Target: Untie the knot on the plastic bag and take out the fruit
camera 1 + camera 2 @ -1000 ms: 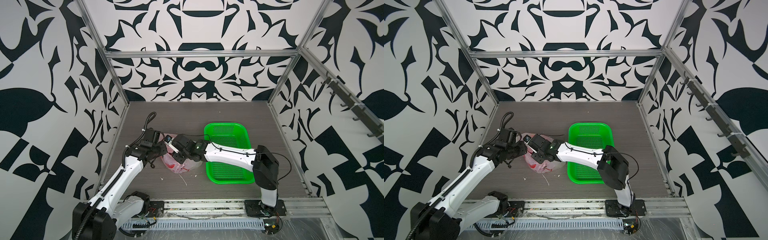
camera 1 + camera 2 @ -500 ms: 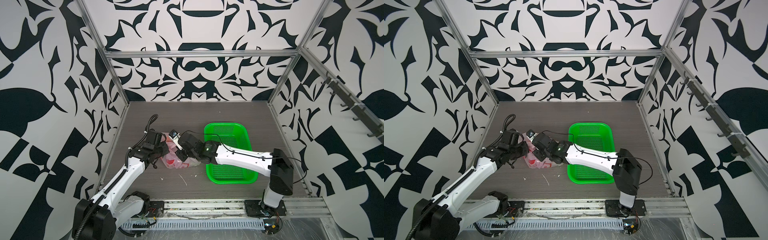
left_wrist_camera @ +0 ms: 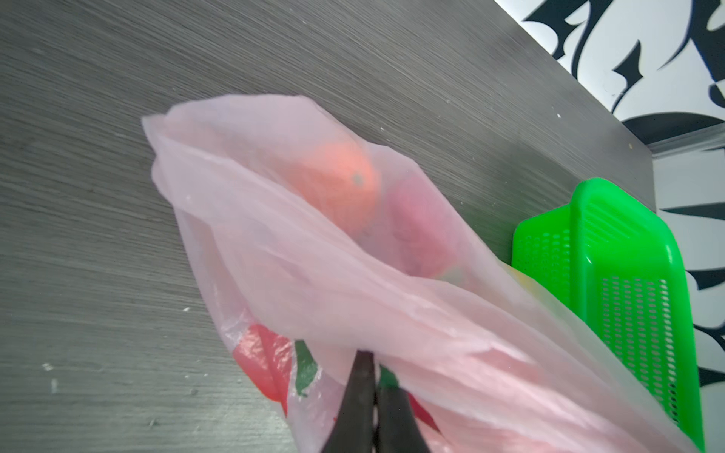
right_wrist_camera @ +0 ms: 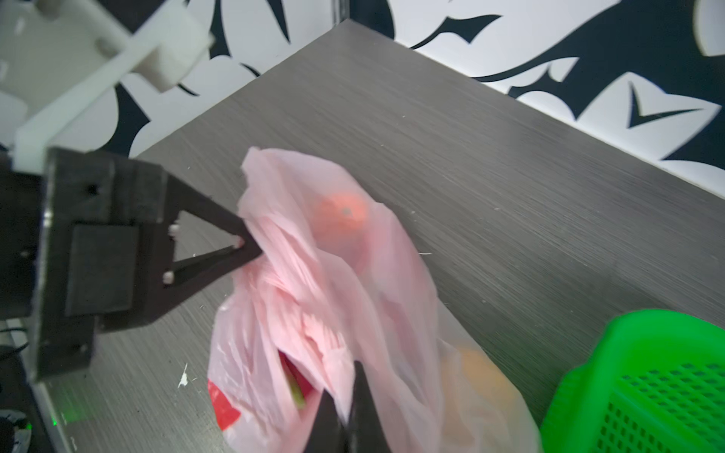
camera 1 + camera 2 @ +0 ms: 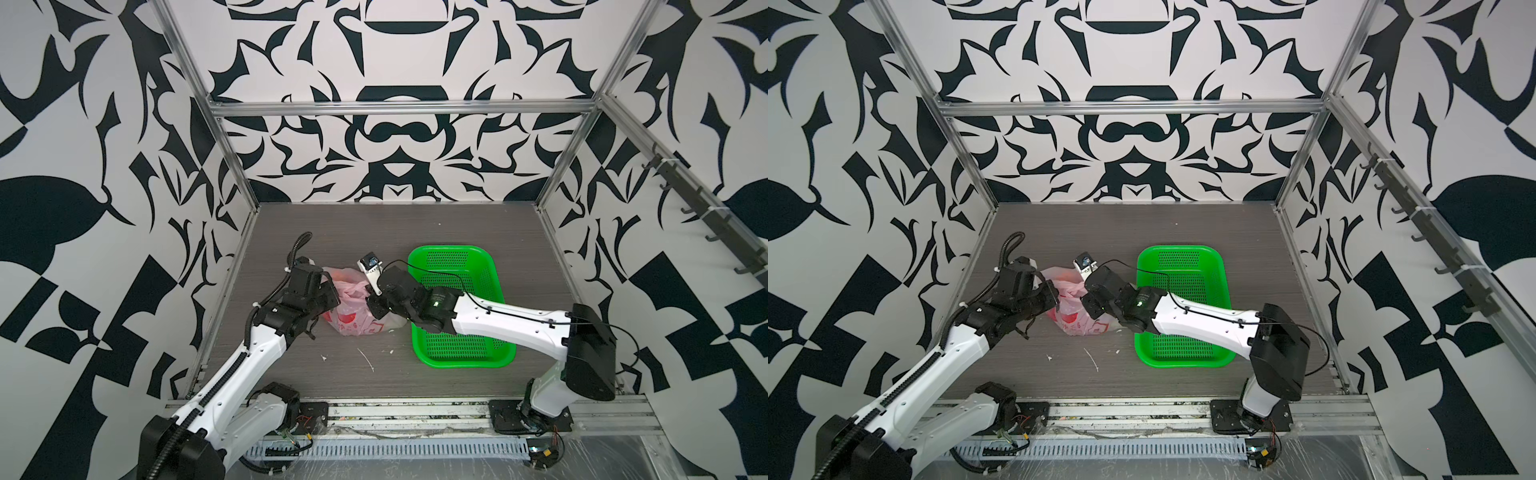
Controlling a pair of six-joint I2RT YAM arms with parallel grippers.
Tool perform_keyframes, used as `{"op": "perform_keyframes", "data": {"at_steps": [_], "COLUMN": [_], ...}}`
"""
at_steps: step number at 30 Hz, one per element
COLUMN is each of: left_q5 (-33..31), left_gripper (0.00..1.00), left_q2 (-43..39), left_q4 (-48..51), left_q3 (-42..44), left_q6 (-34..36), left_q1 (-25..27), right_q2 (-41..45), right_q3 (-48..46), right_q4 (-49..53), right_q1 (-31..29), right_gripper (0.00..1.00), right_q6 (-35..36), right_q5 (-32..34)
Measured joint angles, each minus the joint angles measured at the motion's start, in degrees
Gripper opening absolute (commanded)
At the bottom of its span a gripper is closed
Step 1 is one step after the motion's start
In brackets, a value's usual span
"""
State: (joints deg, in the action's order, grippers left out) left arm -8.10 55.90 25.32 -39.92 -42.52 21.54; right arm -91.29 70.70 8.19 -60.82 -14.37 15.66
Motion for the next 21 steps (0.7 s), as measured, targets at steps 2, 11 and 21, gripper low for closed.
{"op": "perform_keyframes", "data": {"at_steps": [2,11,21], "left_q5": [-0.1,-1.6,0.4], "left_gripper": [0.04,0.03,0.28], "left_q2": [0.0,0.2,-0.1], "left_q4": [-0.1,-0.2,0.9], "left_q3": [0.3,0.3,0.2], "left_q6": [-1.0,-2.7,-3.5], "left_q1": [-0.3,-0.4,-1.2], "right_q2": [1.7,3.7,6.5], "right_q3": [-0.8,-3.6,-6.2], "right_q4": [0.4,1.3,1.2], "right_q1": [1.2,1.7,2.4], "right_gripper": [0.00,0.00,0.00], "right_q6": [-0.8,-2.8,-6.1], "right_q5": [0.1,1.3,2.6]}}
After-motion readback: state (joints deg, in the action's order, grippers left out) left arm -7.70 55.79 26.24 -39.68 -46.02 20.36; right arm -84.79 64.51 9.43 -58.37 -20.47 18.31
